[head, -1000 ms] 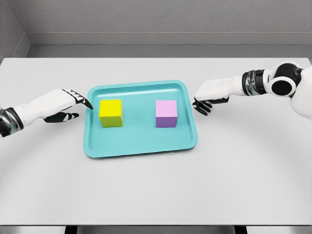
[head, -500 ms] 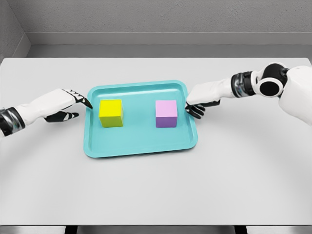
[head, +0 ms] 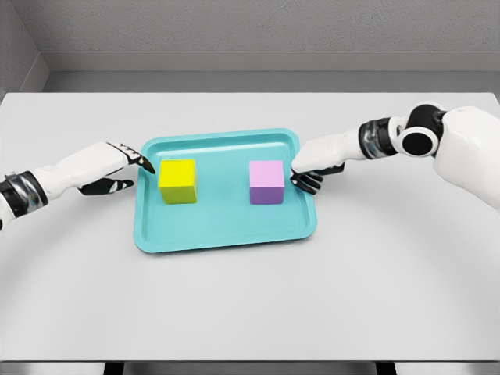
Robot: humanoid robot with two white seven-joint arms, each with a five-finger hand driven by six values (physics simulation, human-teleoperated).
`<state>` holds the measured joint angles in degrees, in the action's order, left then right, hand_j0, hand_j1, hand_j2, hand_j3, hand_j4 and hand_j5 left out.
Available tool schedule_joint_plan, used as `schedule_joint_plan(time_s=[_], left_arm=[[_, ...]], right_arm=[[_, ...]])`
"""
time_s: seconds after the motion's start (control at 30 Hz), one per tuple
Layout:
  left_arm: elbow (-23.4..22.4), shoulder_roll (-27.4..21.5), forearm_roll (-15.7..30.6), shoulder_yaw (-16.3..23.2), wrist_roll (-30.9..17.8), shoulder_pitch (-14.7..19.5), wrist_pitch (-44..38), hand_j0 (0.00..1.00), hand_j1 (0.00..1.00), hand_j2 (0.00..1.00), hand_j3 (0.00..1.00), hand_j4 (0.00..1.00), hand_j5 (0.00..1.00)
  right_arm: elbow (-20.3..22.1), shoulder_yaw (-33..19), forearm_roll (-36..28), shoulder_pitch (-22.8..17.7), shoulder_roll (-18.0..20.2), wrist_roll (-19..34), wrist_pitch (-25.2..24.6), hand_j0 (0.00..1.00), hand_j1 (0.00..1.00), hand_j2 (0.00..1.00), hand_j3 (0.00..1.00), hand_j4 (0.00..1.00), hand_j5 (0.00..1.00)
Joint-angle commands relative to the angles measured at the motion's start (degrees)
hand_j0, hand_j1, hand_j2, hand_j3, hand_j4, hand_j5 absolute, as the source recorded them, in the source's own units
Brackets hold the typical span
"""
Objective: Push two cubes
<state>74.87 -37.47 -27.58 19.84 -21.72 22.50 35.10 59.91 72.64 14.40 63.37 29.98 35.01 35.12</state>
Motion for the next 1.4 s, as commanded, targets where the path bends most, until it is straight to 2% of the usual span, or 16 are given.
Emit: schedule_joint_plan(time_s=[0.0, 0.57, 0.9, 1.37], left_arm=[[0.3, 0.0, 0.4, 0.7, 0.0, 0.0, -0.1, 0.62, 0.62, 0.62, 0.62, 0.62, 0.62], [0.3, 2.0, 0.1, 1.0, -0.6, 1.0, -0.1, 0.61, 0.61, 0.61, 0.61, 0.61, 0.61], [0.1, 4.5, -0.2, 3.1, -1.9, 2.2, -0.1, 0.61, 0.61, 0.61, 0.61, 0.61, 0.61], [-1.0, 3.4, 0.6, 3.1, -1.9, 2.1, -0.1, 0.61, 0.61, 0.61, 0.61, 0.61, 0.61]], right_arm=[[-0.2, 0.6, -0.2, 0.0, -0.4, 0.0, -0.1, 0.1, 0.1, 0.1, 0.1, 0.1, 0.1], [-1.8, 1.7, -0.2, 0.7, -1.9, 0.0, -0.1, 0.1, 0.1, 0.1, 0.1, 0.1, 0.1], [-1.7, 2.1, -0.2, 1.1, -3.5, 0.0, -0.1, 0.1, 0.1, 0.1, 0.1, 0.1, 0.1], [-1.8, 2.1, -0.2, 1.8, -4.9, 0.0, -0.1, 0.1, 0.1, 0.1, 0.1, 0.1, 0.1]])
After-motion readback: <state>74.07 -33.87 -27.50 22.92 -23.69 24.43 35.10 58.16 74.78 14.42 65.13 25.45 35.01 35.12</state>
